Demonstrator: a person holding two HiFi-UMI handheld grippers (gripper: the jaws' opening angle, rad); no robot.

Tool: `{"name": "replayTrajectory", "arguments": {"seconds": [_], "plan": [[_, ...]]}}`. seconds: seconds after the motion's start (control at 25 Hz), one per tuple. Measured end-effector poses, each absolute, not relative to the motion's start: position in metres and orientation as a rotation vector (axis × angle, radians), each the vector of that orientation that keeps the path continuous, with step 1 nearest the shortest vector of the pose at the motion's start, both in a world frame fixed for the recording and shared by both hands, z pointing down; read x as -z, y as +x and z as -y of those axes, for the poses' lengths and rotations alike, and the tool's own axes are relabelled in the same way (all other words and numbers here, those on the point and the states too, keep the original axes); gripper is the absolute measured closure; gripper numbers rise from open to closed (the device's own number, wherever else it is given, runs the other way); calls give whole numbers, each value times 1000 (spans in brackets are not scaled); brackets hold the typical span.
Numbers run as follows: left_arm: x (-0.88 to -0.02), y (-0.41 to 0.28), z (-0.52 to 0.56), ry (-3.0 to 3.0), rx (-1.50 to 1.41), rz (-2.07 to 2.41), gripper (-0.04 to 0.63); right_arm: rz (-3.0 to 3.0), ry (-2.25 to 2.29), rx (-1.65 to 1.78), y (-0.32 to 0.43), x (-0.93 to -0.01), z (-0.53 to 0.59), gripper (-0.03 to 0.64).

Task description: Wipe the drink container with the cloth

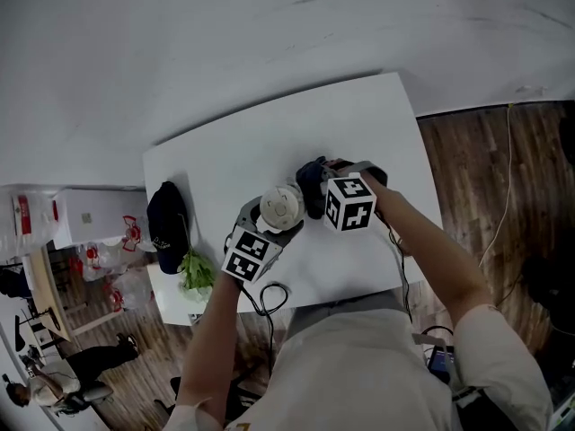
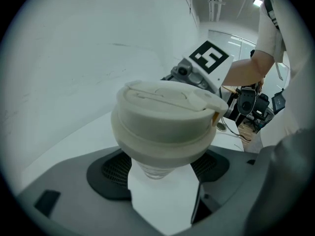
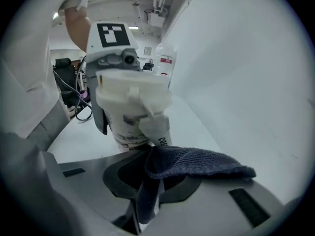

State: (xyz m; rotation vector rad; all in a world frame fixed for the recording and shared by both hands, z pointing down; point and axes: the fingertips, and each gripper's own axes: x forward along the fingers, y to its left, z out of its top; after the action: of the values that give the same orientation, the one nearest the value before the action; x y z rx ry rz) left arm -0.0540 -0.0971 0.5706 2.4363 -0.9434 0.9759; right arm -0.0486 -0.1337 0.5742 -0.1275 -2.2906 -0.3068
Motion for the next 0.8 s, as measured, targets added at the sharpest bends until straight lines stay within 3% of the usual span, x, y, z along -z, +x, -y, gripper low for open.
{"name": "replayTrajectory", "arguments": {"seconds": [0.32, 0.8], "plan": [[-571, -54, 98, 2430, -975, 949, 213, 2178, -180, 216, -39, -638, 97, 543], [-575, -57, 96, 2391, -1008, 925, 213, 2375, -40, 262, -38, -531, 70, 541]]}}
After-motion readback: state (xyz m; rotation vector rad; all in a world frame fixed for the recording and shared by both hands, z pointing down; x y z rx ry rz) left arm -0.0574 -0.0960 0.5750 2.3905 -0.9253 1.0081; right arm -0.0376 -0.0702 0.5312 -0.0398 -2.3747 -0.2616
